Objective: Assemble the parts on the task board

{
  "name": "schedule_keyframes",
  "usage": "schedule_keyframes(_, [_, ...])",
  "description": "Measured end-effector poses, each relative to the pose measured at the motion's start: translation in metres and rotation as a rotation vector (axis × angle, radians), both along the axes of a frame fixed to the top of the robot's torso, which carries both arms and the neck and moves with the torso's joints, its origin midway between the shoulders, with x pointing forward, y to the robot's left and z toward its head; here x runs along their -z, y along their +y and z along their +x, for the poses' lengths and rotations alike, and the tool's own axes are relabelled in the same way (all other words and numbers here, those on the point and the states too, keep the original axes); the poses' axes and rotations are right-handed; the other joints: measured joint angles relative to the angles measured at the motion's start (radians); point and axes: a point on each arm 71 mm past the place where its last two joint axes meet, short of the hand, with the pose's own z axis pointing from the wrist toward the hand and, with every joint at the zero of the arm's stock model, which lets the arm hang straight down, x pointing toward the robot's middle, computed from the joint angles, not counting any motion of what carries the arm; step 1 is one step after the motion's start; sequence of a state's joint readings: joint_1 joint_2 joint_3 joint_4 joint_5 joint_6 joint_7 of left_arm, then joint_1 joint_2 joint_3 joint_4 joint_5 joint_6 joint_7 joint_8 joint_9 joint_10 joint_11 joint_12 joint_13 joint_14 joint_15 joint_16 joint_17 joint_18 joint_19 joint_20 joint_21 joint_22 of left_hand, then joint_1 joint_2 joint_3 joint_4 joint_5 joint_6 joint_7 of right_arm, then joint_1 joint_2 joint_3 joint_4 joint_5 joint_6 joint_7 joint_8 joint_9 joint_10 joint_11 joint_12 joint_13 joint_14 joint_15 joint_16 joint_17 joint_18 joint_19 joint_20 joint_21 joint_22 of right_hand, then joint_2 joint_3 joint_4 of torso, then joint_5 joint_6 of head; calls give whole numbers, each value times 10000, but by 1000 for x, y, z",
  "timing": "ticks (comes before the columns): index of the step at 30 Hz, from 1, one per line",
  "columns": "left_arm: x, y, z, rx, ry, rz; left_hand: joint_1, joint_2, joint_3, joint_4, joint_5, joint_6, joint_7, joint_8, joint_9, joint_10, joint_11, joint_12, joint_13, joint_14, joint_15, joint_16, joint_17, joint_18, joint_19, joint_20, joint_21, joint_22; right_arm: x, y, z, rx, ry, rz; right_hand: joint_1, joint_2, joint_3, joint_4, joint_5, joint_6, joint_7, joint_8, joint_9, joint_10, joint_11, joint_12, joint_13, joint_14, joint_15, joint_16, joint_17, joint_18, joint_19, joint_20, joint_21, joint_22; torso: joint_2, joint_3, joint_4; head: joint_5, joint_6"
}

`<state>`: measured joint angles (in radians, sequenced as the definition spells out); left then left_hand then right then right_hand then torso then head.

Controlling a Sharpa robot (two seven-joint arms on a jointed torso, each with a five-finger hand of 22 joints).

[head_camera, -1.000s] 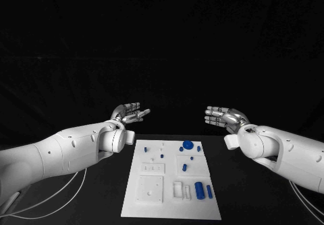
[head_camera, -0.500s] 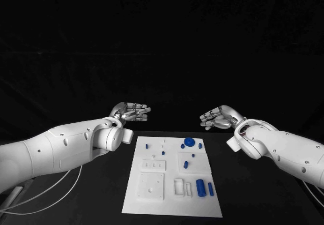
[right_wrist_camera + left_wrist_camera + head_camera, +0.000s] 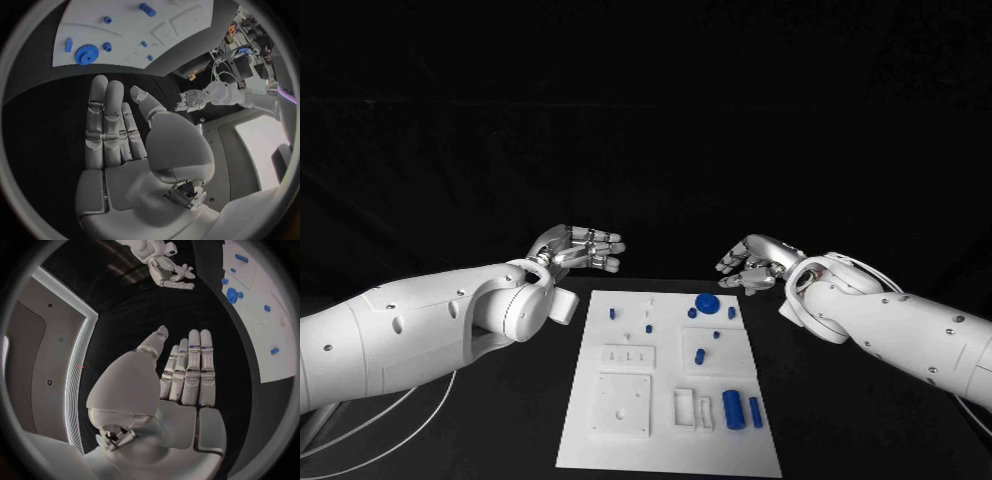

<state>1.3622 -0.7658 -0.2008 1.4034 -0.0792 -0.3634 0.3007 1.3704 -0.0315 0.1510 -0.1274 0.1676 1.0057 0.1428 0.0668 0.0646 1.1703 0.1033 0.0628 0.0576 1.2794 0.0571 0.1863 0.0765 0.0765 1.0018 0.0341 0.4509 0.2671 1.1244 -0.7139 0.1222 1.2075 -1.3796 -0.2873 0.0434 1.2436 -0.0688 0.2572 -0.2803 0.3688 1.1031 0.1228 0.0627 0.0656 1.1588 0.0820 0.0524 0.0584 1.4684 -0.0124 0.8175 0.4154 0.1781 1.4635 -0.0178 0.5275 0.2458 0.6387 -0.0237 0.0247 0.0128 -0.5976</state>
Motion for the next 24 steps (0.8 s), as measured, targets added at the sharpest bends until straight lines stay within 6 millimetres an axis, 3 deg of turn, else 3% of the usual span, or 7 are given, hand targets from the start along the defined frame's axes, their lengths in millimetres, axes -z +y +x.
schedule_keyframes(3, [-5, 0, -3, 146, -66, -21, -11, -12, 27, -67, 0, 0, 0, 0, 0, -186, 75, 0, -1, -48, 47, -91, -19, 6, -180, 74, 95, 69, -1, 7, -1, -69, -212, -469, -109, -89, 535, -24, 343, 127, -56, 0, 19, 352, -75, 0, 3, -112, -140, 563, 243, -1, -1, -151, 866, 502, 163, -12, 55, -15, 83])
schedule_keyframes(7, [-8, 1, -6, 273, -124, -30, -11, -12, 26, -148, 0, 0, 0, 0, -1, -293, 72, 0, -1, -62, 61, -322, -35, 7, -228, 122, 95, 69, -1, 14, -1, -131, -464, -1004, -304, -285, 1128, 46, 353, 147, -76, 0, 21, 389, -109, 0, 12, -170, -159, 802, 405, -1, 17, -200, 1183, 821, 351, -5, 128, -32, 145])
schedule_keyframes(14, [-16, -2, -10, 495, -244, -96, -50, -52, -44, -217, 0, -92, 17, 0, -2, -537, 142, 0, -1, -62, 61, -478, -35, 7, -228, 122, 95, 20, -2, 26, -1, -248, -893, -1781, -234, -461, 1186, 85, 2, 100, -31, 0, 21, 43, 19, 0, 12, -258, -104, 805, 398, -1, 18, -202, 1183, 983, 595, 1, 224, -110, 200])
schedule_keyframes(24, [-25, -5, -12, 680, -434, -89, -49, -52, -264, -245, -1, -162, 88, 0, 5, -651, 186, 0, -2, -26, 96, -515, -26, 7, -227, 123, 95, -123, -3, 42, -2, -339, -1424, -2642, -131, -564, 1240, 57, -568, 37, -82, 0, 19, -63, 55, 0, 11, -233, -76, 905, 329, -1, 24, -133, 1143, 1204, 844, -10, 321, -174, 223])
